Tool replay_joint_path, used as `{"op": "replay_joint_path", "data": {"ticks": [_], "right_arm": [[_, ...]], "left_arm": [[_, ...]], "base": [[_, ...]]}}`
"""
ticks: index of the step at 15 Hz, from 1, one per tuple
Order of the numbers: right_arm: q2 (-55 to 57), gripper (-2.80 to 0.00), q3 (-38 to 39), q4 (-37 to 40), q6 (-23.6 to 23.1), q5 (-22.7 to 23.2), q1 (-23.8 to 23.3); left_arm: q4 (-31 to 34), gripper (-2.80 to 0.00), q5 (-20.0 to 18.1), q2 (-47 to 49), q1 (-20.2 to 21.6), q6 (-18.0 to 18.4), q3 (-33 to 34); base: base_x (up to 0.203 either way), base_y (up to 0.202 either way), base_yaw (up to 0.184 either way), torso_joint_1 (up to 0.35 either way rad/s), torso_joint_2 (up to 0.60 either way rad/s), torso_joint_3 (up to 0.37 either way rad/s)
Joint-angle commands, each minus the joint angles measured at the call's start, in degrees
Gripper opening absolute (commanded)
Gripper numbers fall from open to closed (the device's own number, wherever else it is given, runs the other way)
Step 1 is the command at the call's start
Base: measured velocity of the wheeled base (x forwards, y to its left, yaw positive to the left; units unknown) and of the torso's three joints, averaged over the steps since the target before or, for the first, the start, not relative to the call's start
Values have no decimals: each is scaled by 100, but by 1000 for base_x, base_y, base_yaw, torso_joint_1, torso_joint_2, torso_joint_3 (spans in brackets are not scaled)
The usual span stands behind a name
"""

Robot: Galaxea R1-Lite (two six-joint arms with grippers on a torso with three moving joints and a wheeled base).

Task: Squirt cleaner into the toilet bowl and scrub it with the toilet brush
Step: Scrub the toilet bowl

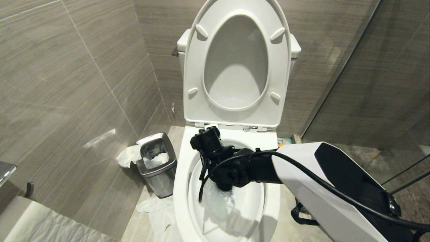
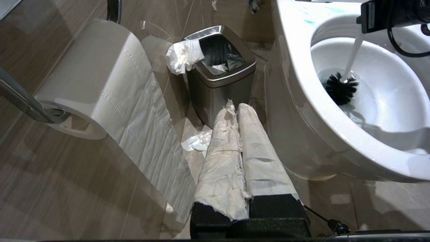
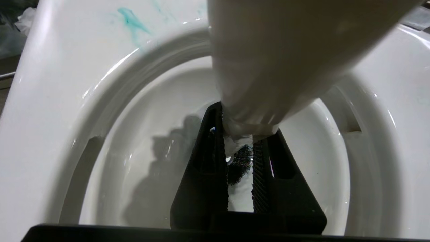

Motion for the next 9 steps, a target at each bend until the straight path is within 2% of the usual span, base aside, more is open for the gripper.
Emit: {"op": "replay_joint_path", "data": {"ticks": [1,4,9], "right_arm": [[-142,-280,12,3,14,-28,4],[-924,-280,267,37,-2,-23,43],[-2553,-280,1360,41,-10,-27,224]], "left_arm": [[0,-280,0,5,3,-1,1],[0,-280,0,5,3,-1,1],[0,-280,0,5,-6,-1,1]], "base": [[0,0,0,0,0,0],[0,0,0,0,0,0],[0,0,0,0,0,0]]}}
